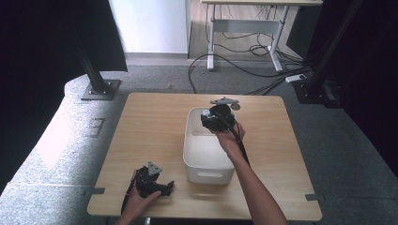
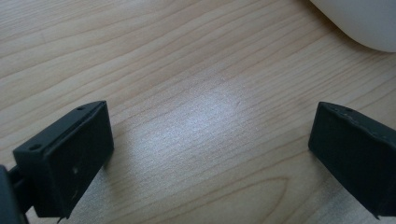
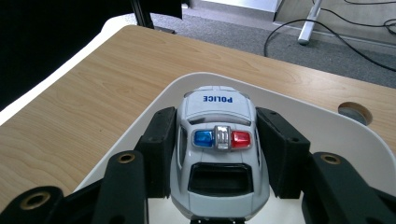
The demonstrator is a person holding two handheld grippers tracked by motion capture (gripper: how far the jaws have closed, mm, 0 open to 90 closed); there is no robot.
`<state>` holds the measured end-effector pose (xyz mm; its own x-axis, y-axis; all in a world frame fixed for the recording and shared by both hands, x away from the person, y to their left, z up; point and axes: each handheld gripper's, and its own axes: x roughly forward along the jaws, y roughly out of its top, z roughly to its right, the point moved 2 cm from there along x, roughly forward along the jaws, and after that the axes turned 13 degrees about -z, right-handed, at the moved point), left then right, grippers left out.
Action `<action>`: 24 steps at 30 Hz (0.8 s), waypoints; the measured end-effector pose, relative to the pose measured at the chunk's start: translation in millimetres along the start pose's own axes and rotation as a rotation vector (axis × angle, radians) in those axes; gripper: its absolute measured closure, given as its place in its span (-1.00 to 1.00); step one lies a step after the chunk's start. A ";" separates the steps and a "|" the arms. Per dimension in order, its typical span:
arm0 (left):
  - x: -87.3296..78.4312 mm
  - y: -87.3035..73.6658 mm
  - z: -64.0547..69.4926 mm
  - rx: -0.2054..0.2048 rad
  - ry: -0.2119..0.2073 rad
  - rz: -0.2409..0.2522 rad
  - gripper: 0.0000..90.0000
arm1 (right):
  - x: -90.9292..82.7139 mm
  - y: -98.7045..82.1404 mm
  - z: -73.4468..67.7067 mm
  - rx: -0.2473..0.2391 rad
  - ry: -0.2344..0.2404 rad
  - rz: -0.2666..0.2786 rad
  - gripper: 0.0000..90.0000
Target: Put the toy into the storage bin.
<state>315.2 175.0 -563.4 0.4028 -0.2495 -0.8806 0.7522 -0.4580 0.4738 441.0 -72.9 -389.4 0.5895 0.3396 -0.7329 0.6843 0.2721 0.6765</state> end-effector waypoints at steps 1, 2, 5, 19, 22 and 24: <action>0.0 -0.1 0.0 0.000 0.000 0.000 -1.00 | 0.9 0.5 -0.7 0.001 0.000 -0.001 0.12; -0.1 -0.2 0.0 0.000 0.000 0.000 -1.00 | 1.6 0.8 -1.1 0.000 0.001 -0.002 0.12; -0.2 -0.4 0.0 -0.001 0.001 0.000 -1.00 | 4.4 2.5 -2.9 -0.001 0.000 -0.007 0.12; -0.6 -1.1 -0.2 -0.002 0.001 0.000 -1.00 | 14.4 8.1 -5.8 0.002 -0.002 -0.017 0.12; -0.6 -1.2 -0.2 -0.002 0.001 0.001 -1.00 | 17.4 8.9 -6.8 0.001 -0.001 -0.023 0.12; -0.7 -1.3 -0.2 -0.002 0.001 0.001 -1.00 | 19.4 9.6 -7.4 0.000 0.000 -0.026 0.12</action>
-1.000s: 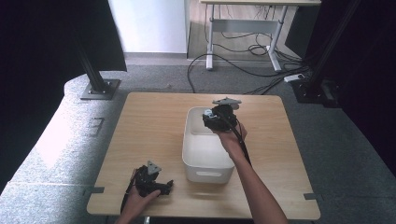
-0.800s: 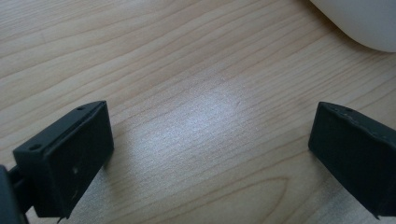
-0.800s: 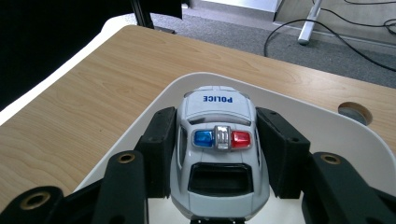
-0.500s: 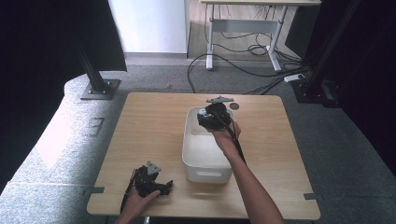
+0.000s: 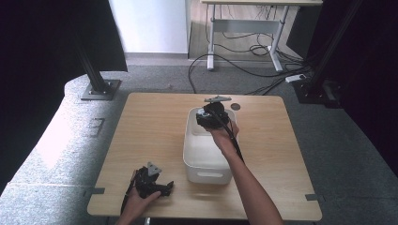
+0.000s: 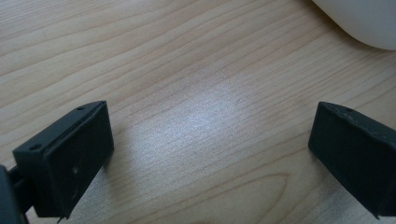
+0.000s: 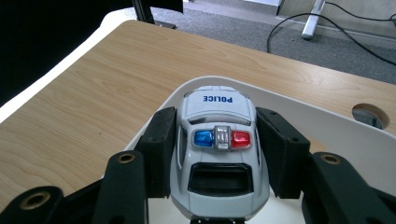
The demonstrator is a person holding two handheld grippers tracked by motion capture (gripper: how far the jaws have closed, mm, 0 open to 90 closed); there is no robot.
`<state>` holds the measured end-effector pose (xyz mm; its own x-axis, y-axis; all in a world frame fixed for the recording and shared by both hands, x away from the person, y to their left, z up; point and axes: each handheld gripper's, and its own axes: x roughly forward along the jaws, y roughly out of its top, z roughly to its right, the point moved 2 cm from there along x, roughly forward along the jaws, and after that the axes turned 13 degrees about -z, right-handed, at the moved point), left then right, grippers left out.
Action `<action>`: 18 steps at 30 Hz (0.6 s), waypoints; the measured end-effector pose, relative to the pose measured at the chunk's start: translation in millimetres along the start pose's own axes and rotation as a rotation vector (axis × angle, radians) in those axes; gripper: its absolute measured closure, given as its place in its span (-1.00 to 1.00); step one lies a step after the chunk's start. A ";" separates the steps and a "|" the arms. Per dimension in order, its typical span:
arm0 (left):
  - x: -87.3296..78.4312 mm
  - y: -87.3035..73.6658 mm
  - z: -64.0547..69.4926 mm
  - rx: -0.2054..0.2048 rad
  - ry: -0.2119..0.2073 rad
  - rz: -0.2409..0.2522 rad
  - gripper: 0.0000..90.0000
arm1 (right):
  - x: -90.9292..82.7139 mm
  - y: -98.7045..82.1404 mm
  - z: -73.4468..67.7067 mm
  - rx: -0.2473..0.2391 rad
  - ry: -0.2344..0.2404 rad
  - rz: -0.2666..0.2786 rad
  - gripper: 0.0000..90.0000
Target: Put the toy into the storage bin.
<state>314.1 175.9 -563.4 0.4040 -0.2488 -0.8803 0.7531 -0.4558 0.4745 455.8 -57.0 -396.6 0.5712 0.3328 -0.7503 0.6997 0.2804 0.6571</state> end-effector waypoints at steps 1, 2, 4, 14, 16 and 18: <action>0.0 0.0 0.0 0.000 0.000 0.000 -1.00 | 0.9 0.4 -0.6 0.001 -0.001 -0.001 0.12; -0.1 -0.1 -0.1 0.000 0.000 0.000 -1.00 | 1.6 0.8 -0.8 0.000 -0.001 -0.002 0.12; -0.2 -0.3 -0.2 0.001 0.000 0.000 -1.00 | 3.0 1.5 -1.5 -0.001 -0.002 -0.004 0.12; -0.5 -0.8 -0.3 0.000 0.000 0.000 -1.00 | 10.0 5.2 -2.1 -0.004 -0.005 -0.018 0.12; -0.5 -0.9 -0.3 0.000 0.000 -0.001 -1.00 | 12.2 6.0 -1.9 -0.003 -0.007 -0.022 0.12; -0.6 -1.0 -0.3 -0.001 0.001 0.000 -1.00 | 14.5 7.4 -1.7 -0.004 -0.010 -0.029 0.12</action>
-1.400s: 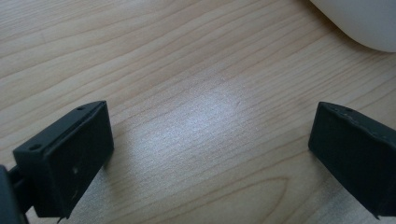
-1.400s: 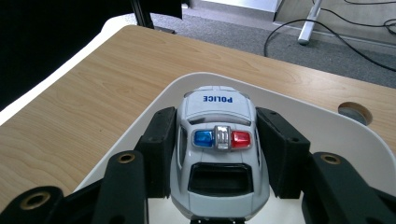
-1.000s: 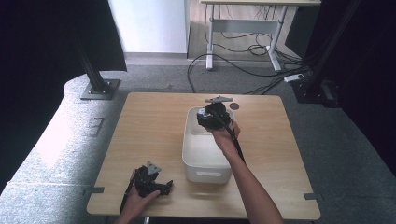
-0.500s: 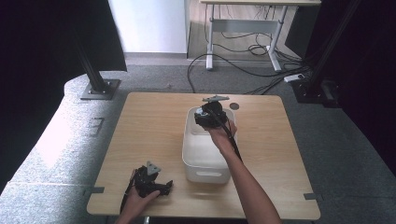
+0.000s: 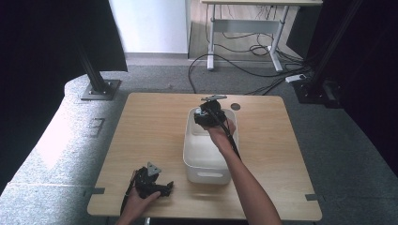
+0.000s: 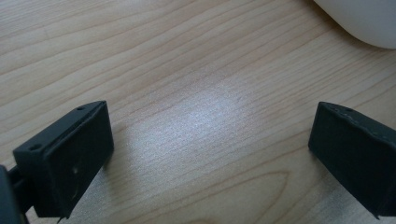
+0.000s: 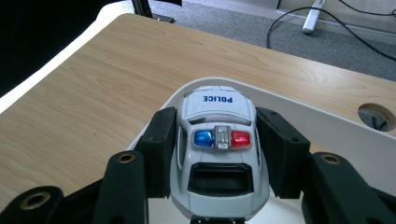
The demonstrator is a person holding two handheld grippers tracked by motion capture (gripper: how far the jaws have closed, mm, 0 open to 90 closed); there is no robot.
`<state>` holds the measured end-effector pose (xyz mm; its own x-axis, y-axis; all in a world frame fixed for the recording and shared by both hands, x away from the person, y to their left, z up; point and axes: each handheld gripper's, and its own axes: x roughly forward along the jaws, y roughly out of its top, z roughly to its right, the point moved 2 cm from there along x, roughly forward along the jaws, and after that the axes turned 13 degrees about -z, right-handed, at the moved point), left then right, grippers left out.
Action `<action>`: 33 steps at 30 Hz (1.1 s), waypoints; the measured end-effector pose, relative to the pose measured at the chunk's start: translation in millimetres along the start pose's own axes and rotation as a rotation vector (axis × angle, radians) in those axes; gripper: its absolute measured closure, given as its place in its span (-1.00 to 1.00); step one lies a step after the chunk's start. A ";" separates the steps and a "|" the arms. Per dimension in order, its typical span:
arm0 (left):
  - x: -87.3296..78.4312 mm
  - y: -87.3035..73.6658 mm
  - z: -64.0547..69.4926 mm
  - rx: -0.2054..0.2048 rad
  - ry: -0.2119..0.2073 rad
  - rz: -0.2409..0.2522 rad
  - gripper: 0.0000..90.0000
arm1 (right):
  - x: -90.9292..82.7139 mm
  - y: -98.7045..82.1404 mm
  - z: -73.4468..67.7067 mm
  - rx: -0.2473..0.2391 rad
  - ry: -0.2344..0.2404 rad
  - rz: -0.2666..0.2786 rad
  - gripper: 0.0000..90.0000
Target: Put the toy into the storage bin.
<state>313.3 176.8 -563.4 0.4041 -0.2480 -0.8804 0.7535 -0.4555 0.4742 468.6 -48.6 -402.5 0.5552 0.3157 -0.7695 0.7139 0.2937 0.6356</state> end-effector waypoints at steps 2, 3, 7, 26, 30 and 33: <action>-0.1 -0.1 0.0 0.000 0.000 0.000 -1.00 | 2.0 1.8 -1.0 0.000 -0.002 -0.004 0.12; -0.1 -0.2 0.0 0.000 0.000 0.000 -1.00 | 3.9 3.4 -2.3 -0.001 -0.003 -0.006 0.12; -0.3 -0.5 -0.2 -0.001 0.000 0.000 -1.00 | 7.3 5.1 -2.9 -0.001 -0.008 -0.014 0.12; -0.6 -1.1 -0.3 -0.002 0.001 0.001 -1.00 | 30.1 2.6 0.8 0.012 -0.008 -0.063 0.12; -0.6 -1.2 -0.2 -0.004 0.000 0.001 -1.00 | 34.4 1.9 1.8 0.012 -0.008 -0.076 0.12; -0.7 -1.4 -0.3 -0.002 0.000 0.000 -1.00 | 37.4 1.7 2.9 0.020 0.005 -0.079 0.12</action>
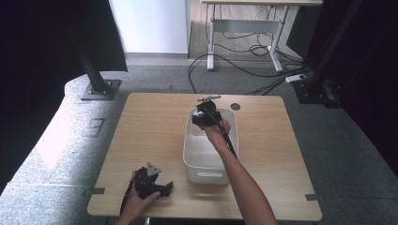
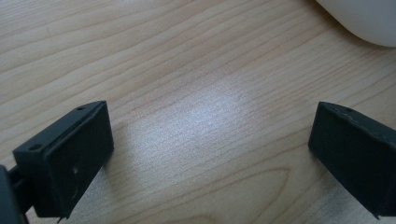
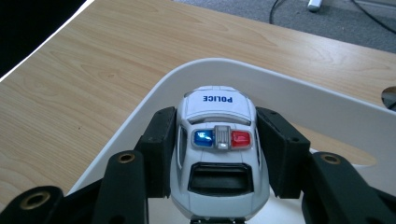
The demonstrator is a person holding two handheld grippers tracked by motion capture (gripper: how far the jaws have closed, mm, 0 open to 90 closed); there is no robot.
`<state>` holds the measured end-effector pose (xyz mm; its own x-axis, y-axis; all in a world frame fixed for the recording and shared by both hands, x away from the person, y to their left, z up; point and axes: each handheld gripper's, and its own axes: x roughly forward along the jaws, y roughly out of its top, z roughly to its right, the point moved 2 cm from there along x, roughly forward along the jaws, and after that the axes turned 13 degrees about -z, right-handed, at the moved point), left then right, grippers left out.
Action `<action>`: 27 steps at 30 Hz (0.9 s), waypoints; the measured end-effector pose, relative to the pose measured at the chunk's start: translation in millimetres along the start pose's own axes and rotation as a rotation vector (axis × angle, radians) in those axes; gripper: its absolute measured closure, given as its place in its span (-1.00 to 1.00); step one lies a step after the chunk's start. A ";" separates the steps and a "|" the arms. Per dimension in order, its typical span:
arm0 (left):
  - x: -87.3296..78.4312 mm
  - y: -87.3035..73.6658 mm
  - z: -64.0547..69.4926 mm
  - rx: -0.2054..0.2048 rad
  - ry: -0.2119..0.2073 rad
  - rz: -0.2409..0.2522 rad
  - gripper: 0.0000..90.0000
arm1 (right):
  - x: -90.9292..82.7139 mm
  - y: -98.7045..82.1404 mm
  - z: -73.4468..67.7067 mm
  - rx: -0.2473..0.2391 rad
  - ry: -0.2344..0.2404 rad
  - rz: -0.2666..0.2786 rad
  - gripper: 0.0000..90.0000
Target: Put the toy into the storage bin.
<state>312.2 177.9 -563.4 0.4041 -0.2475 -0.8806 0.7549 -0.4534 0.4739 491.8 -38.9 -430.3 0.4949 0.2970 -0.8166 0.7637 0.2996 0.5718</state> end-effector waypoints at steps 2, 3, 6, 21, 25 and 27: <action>0.0 0.0 0.0 0.000 0.000 0.000 -1.00 | 1.3 -0.2 0.5 0.004 0.004 -0.006 0.12; 0.0 0.0 0.0 0.000 0.000 0.000 -1.00 | 1.9 -0.2 0.9 0.005 0.009 -0.007 0.12; 0.0 -0.1 -0.1 0.000 0.001 0.001 -1.00 | 3.4 -0.6 1.7 0.008 0.011 -0.011 0.12; -0.1 -0.2 -0.1 0.000 0.001 0.000 -1.00 | 18.2 -1.0 5.6 -0.003 -0.020 -0.077 0.12; -0.1 -0.2 -0.2 0.001 0.002 0.000 -1.00 | 19.0 -0.3 6.2 -0.007 -0.022 -0.088 0.12; -0.2 -0.2 -0.2 0.001 0.002 0.000 -1.00 | 19.0 0.7 6.3 -0.010 -0.026 -0.093 0.12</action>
<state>312.1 178.2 -563.3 0.4050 -0.2453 -0.8808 0.7545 -0.4545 0.4735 504.3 -38.8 -445.9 0.4326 0.2443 -0.8679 0.8027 0.3339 0.4941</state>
